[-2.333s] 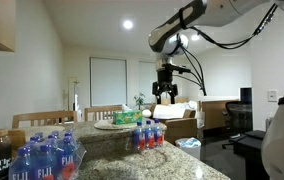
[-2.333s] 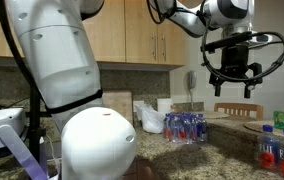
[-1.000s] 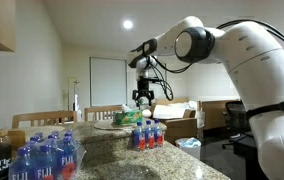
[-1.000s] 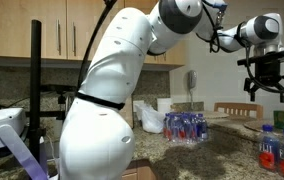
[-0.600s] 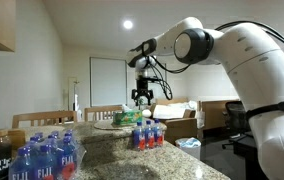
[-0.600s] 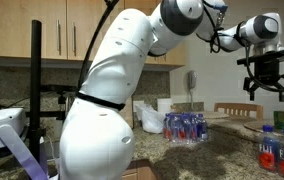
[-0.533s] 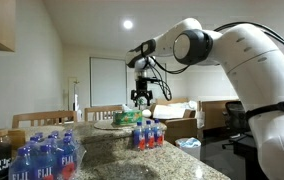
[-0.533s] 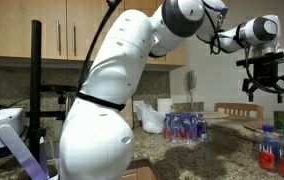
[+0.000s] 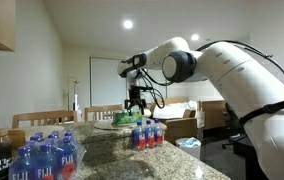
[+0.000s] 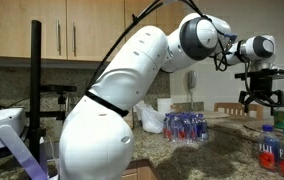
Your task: Move the water bottles to the left
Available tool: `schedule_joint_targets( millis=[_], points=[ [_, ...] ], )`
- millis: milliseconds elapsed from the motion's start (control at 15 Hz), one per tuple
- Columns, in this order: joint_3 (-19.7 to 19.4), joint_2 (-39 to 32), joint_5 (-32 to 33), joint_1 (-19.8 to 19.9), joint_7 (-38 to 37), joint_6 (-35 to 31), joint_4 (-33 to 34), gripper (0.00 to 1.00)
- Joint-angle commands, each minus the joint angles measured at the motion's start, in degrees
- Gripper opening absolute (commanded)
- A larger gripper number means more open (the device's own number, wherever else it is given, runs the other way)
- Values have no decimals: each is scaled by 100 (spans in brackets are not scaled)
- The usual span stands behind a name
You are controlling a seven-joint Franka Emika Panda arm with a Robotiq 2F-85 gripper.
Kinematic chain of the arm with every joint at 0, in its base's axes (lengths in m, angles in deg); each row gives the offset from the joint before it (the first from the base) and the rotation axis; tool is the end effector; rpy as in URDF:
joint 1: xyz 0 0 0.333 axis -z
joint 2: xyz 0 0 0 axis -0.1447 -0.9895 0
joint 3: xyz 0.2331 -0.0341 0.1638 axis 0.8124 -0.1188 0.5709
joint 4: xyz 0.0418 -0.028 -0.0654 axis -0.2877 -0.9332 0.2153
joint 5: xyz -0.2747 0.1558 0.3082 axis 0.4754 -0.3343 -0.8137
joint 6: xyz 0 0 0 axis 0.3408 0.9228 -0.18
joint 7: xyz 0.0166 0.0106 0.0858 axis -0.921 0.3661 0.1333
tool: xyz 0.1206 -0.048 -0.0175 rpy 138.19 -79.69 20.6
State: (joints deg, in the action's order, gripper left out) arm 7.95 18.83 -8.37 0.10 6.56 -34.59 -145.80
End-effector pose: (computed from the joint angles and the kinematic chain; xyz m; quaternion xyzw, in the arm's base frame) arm 0.7160 -0.1635 0.4204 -0.9899 0.1002 0.0987 0.0185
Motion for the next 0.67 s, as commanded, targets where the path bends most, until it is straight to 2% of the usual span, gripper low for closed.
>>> schedule_joint_targets(
  millis=[0, 467, 600],
  points=[
    [125, -657, -19, 224, -179, 607, 1012, 100],
    [318, -1750, -69, 182, -624, 1244, 2237, 100],
    [258, -1894, -152, 166, -824, 1306, 2396, 100]
  ],
)
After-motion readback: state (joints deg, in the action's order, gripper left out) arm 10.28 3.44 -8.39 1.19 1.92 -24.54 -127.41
